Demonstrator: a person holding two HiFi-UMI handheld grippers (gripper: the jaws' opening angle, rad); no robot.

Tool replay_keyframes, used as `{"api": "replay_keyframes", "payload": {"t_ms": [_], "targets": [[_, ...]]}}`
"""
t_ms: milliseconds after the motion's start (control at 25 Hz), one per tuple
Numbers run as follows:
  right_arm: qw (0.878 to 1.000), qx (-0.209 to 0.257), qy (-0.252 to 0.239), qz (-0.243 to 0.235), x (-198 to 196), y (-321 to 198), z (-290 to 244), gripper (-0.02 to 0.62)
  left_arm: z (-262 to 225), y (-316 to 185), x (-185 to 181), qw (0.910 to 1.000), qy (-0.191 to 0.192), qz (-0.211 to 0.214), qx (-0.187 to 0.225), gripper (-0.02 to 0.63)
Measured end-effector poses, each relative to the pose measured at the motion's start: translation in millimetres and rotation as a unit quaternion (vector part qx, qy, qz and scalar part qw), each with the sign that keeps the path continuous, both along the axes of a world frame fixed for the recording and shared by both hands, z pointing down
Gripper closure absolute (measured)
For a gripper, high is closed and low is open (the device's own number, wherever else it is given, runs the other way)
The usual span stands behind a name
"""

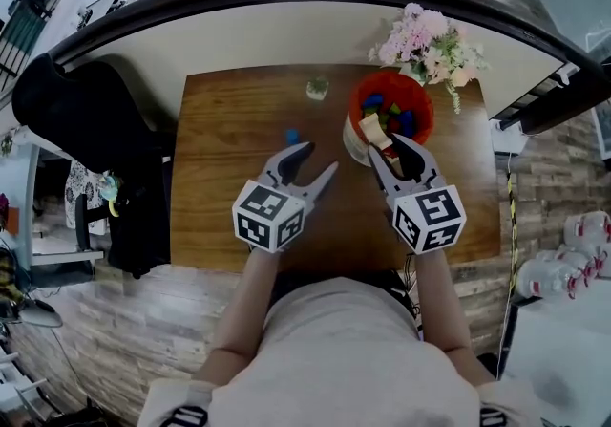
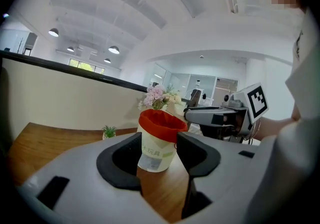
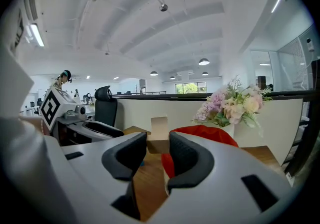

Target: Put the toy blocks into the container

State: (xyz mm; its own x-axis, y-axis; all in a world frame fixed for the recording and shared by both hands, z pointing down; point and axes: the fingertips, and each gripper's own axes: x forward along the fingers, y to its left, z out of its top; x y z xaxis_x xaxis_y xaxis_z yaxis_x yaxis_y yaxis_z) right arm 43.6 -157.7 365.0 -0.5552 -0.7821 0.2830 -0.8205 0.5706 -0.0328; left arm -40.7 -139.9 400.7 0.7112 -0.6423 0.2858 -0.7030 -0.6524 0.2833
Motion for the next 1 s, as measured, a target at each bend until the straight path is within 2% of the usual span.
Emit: {"api": "replay_keyframes", "payload": {"t_ms": [360,560,1000], "targets": [[0.999,0.017,0.012,0.043,42,-30,-5,0.44,3,-5,26,0.9991,-0.017,0.037,-0.008,0.394],[0.998,0.001,0.028,0.062,59,-47,14,0.44,9,-8,34,0.9989,-0.02,0.039,-0.017,0.394],[0.996,-0.003,0.011,0.085,66,-64,26,0.442,20,-13,35,0.9986,-0.025,0.035,-0.03,0.394]]}}
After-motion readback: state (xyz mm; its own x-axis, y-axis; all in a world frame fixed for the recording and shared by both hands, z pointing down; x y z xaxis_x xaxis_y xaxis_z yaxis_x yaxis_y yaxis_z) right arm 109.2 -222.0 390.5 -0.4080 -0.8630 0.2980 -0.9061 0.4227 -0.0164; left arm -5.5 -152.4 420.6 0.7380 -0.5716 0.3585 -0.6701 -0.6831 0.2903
